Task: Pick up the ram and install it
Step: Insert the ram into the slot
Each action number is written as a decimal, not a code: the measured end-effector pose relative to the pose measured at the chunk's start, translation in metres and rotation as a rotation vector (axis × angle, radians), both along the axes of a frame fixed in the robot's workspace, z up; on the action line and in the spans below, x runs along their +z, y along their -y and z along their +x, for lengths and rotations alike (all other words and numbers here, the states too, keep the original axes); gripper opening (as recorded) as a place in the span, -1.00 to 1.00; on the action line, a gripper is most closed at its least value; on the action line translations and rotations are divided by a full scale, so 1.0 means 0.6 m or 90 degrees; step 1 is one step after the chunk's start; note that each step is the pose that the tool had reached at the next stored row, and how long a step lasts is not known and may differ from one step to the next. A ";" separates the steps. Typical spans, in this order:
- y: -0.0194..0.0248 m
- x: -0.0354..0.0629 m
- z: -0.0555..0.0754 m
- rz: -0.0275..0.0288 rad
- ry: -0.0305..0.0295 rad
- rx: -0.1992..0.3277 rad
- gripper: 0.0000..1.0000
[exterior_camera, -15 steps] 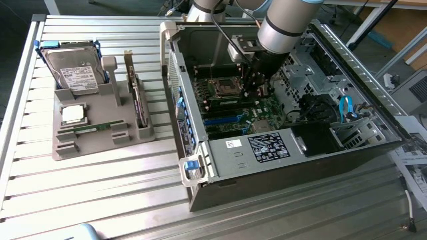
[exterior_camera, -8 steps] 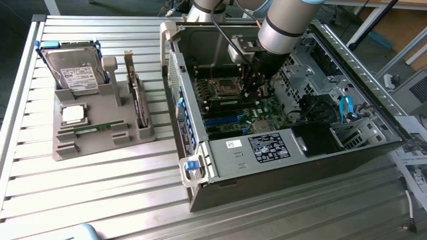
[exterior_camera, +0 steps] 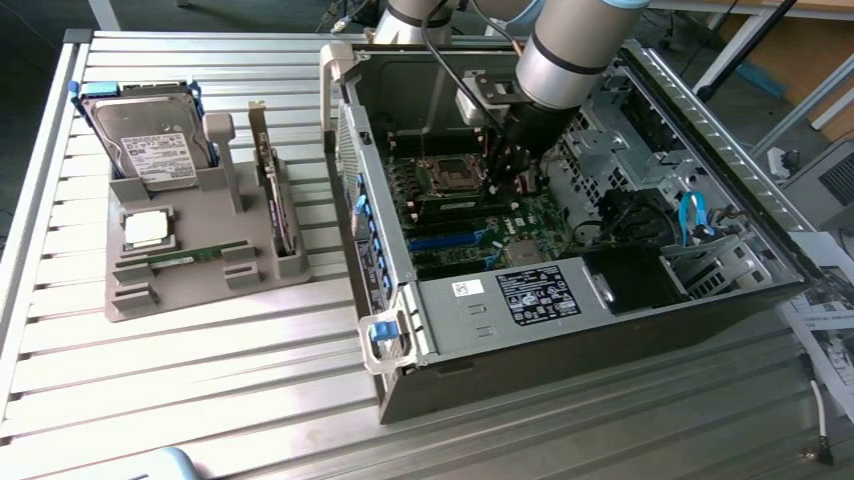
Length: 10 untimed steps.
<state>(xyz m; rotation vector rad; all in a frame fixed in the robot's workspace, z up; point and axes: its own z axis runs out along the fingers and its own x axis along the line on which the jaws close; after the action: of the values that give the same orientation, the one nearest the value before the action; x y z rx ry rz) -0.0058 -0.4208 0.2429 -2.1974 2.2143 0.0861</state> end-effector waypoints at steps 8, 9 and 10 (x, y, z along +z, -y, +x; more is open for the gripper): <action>0.0000 0.000 0.000 -0.0127 0.0000 0.002 -0.76; 0.0000 0.000 0.000 -0.0158 0.0000 0.003 -0.76; 0.0000 0.000 0.000 -0.0170 0.0000 0.003 -0.76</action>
<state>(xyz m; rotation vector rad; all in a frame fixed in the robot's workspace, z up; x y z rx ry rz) -0.0057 -0.4208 0.2428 -2.2159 2.2235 0.0568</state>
